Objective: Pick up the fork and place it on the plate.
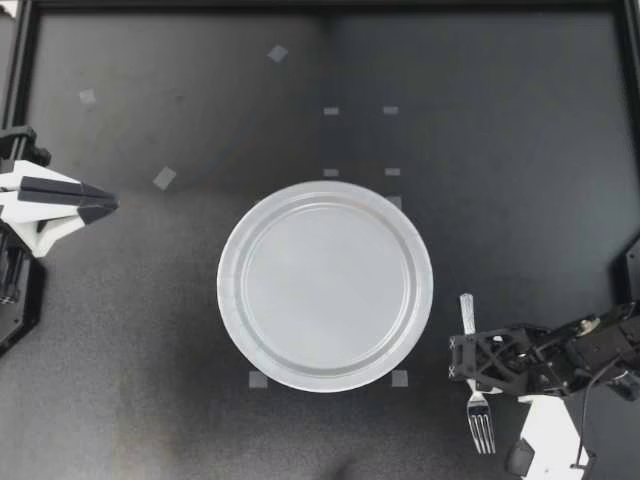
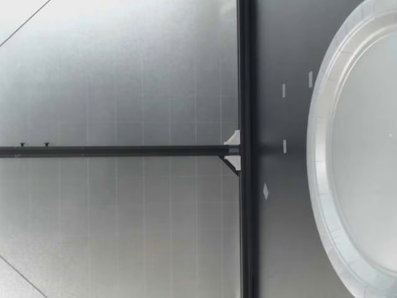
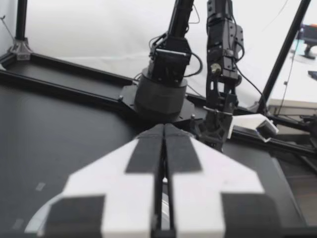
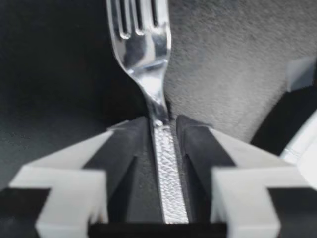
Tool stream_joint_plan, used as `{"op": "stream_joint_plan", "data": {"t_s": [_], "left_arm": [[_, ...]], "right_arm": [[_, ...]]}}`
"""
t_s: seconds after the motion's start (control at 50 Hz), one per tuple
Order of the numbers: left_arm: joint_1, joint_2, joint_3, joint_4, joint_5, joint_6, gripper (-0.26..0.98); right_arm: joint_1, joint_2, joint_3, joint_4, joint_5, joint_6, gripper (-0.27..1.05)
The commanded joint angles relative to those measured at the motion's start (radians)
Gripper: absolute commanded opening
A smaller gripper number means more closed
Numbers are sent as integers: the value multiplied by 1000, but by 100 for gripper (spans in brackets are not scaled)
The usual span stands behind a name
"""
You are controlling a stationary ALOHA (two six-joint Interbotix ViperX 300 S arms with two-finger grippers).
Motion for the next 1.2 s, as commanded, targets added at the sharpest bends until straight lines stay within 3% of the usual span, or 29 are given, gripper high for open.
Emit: {"op": "stream_joint_plan", "data": {"t_s": [0.0, 0.14, 0.38, 0.56, 0.78, 1.0, 1.18], "left_arm": [[3, 3, -11, 3, -9, 2, -4], [3, 3, -3, 3, -9, 3, -4], [2, 2, 3, 3, -9, 3, -4], [3, 2, -3, 3, -15, -2, -4], [3, 78, -26, 6, -14, 17, -4], [2, 299, -141, 69, 6, 275, -4], [3, 341, -196, 71, 0, 517, -1]], "right_arm": [[12, -5, -15, 6, -5, 5, 45], [12, -17, -15, 8, -3, 9, 43], [12, -52, -63, 5, 43, 12, 24], [6, -137, -216, -63, 199, 29, 6], [-49, -242, -394, -267, 225, 201, 3], [-186, -318, -430, -356, -156, 650, 3], [-316, -360, -367, -347, -534, 850, 3]]}}
